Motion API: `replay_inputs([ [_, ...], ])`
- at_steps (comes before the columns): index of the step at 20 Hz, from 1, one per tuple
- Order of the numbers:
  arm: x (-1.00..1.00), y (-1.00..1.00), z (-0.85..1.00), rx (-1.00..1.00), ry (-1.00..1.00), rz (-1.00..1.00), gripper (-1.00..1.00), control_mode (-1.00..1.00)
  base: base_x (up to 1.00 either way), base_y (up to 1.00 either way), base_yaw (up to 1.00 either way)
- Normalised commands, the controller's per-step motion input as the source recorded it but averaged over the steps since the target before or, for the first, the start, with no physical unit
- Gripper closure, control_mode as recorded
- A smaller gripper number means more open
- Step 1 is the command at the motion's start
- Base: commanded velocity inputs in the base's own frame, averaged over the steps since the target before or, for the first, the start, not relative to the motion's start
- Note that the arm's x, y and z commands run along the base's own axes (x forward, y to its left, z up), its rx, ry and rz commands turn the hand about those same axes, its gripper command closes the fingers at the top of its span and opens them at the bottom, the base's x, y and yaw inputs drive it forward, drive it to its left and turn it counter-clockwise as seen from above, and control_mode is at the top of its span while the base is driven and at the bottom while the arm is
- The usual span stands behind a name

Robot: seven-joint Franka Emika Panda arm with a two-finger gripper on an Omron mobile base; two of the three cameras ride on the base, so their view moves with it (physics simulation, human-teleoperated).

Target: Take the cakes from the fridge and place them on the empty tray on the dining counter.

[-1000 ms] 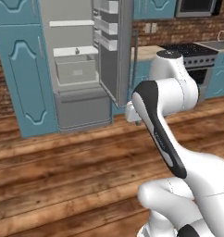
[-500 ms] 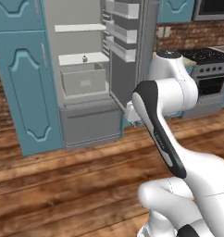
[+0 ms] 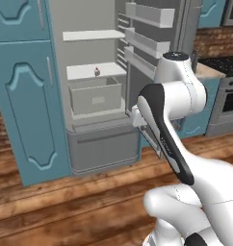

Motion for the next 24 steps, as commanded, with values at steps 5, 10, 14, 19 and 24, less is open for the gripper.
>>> replay_inputs([
  [5,0.0,0.0,0.0,0.0,0.0,0.0,-1.0,1.0,1.0,0.04,0.0],
  [10,0.0,0.0,0.0,0.0,0.0,0.0,-1.0,1.0,1.0,0.0,0.0],
  [14,0.0,0.0,0.0,0.0,0.0,0.0,-1.0,1.0,1.0,0.0,0.0],
  [19,0.0,0.0,0.0,0.0,0.0,0.0,-1.0,1.0,1.0,-0.04,0.0],
  [24,0.0,0.0,0.0,0.0,0.0,0.0,-1.0,1.0,0.78,-0.19,-0.02],
])
